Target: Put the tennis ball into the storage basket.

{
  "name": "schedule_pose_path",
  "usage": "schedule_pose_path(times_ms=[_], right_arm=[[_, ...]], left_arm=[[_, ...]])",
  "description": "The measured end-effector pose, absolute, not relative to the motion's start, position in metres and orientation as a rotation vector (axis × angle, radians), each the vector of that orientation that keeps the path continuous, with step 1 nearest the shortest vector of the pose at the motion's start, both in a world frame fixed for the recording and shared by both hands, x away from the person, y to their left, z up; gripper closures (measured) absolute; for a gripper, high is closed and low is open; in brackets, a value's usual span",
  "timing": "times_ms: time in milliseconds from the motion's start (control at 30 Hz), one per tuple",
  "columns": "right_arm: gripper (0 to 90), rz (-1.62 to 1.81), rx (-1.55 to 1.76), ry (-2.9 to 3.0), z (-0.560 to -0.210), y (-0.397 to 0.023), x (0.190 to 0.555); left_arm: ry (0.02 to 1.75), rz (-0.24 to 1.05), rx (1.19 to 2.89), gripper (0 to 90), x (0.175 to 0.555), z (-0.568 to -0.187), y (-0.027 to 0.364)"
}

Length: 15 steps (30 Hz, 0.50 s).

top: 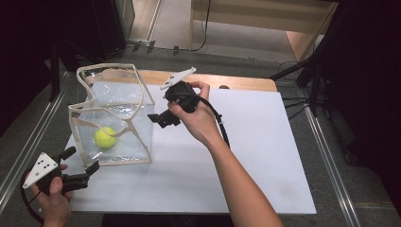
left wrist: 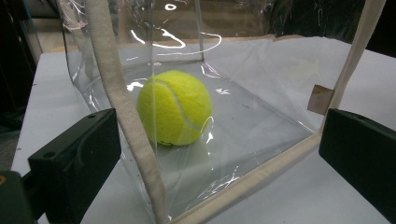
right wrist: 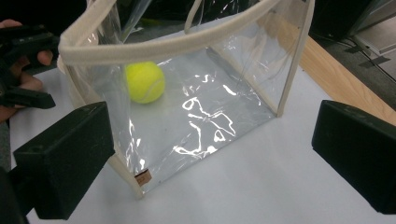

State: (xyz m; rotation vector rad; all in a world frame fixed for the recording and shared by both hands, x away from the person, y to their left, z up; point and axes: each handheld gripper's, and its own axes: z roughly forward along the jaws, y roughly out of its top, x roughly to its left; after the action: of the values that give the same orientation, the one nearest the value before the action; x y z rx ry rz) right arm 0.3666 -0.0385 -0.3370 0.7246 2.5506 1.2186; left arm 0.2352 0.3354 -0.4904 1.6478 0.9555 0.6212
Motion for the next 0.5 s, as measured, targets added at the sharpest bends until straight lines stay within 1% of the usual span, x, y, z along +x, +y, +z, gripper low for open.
schedule_pose_path(times_ms=[500], right_arm=[[0.0, 1.246, 0.778, 2.504, -0.375, -0.058, 0.349]], left_arm=[[0.955, 0.622, 1.654, 0.0, 0.235, -0.49, 0.335]])
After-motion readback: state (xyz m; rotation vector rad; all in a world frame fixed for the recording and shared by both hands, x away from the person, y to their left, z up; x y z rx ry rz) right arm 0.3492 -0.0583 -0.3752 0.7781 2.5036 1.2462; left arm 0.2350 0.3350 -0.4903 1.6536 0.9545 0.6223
